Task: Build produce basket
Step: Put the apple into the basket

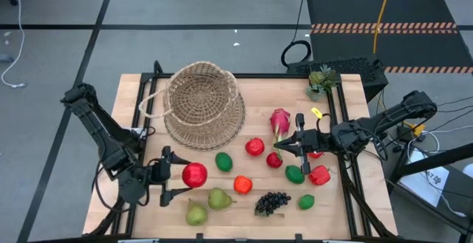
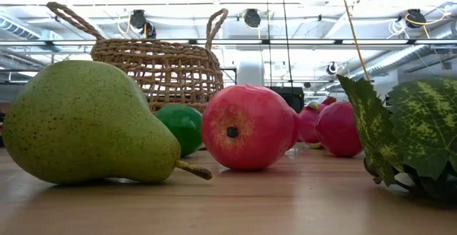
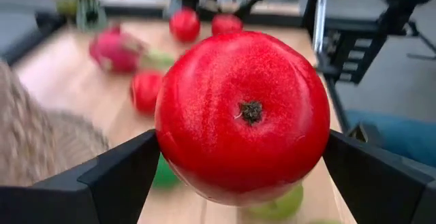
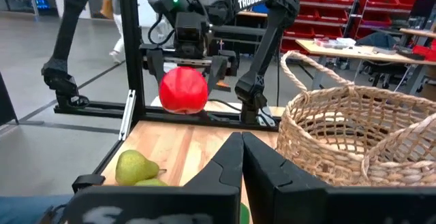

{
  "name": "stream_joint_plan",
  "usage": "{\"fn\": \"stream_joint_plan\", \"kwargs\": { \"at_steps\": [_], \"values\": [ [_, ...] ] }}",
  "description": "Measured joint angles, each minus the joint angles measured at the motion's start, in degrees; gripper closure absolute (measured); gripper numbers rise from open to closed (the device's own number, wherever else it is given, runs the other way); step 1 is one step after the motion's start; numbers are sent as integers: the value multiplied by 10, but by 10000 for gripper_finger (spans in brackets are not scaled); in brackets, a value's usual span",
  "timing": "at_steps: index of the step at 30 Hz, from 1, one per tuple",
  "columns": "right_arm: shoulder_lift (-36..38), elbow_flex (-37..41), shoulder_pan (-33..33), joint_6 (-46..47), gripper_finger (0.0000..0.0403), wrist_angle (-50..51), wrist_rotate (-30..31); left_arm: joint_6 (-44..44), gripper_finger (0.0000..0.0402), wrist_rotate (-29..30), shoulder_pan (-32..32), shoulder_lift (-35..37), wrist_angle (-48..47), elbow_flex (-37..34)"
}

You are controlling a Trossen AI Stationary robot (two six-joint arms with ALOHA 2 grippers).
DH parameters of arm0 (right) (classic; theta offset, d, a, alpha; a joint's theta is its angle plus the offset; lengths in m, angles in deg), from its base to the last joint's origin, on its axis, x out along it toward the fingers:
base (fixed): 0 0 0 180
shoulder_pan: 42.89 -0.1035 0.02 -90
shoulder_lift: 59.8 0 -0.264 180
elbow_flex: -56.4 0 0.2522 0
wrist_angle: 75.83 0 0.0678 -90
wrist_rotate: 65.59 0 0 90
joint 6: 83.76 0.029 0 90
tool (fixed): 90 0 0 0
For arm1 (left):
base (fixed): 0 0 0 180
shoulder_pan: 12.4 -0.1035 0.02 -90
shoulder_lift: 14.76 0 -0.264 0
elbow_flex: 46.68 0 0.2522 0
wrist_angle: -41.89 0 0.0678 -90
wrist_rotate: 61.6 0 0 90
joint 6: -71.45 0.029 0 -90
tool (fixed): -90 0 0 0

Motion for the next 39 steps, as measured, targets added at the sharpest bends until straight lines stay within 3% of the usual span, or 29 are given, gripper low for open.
{"fn": "stream_joint_plan", "kwargs": {
  "at_steps": [8, 18, 29, 39],
  "values": [
    [-4, 0, 0, -9, 403, -10, 0, 183, 5, 42, -21, 13, 131, 0],
    [-4, 0, 0, -15, 403, -29, 0, 379, 5, 3, -72, 15, 295, 0],
    [-28, 0, 0, -20, 403, -77, 2, 493, 5, -66, -126, 15, 409, 0],
    [-97, 0, 0, -22, 403, -209, 1, 507, 5, -182, -182, 3, 437, 0]
  ]
}}
